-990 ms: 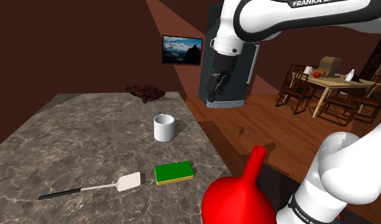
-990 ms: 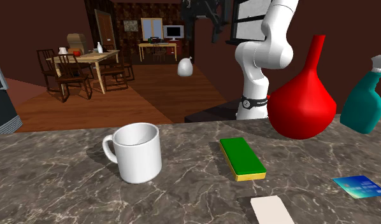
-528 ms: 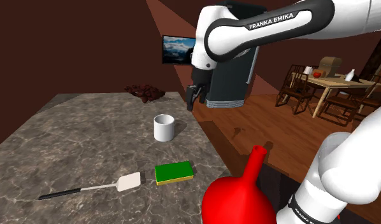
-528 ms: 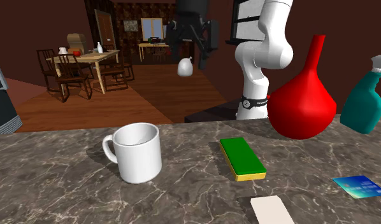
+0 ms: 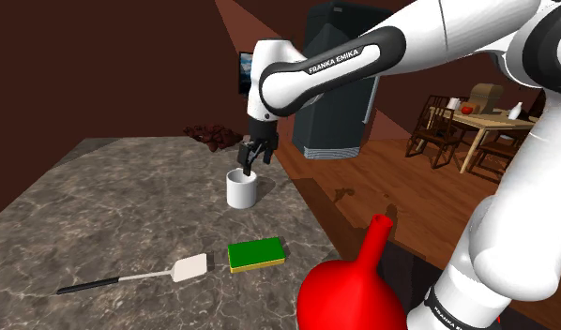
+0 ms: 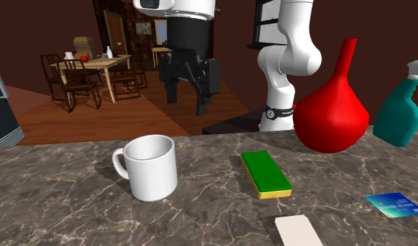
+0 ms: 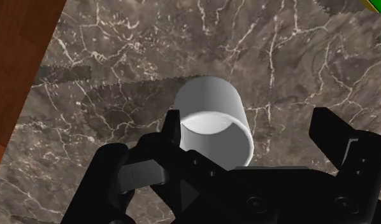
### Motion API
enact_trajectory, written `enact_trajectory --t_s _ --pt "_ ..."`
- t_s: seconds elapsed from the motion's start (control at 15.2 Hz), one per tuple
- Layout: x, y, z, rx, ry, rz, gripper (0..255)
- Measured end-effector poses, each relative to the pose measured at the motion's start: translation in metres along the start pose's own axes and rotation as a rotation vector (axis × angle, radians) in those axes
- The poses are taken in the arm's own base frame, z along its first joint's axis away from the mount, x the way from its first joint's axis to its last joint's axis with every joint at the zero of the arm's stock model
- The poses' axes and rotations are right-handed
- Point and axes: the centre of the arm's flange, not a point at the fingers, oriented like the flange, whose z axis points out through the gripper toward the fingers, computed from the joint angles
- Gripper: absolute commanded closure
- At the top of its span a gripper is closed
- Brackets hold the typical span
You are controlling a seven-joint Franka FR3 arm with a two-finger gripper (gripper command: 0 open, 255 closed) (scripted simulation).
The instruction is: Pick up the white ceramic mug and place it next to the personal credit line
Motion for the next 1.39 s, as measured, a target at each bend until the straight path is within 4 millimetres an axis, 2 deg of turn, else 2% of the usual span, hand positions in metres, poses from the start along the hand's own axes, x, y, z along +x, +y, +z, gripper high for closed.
enact_trajectory --t_s 0.4,0.53,0.99,1.39 --pt "0.058 -0.018 0.051 0.006 0.006 0.013 0" --pt "0.068 -0.021 0.064 0.007 0.007 0.016 0" --pt "0.071 -0.023 0.1 0.007 0.008 0.017 0" --pt "0.071 -0.023 0.104 0.007 0.009 0.017 0"
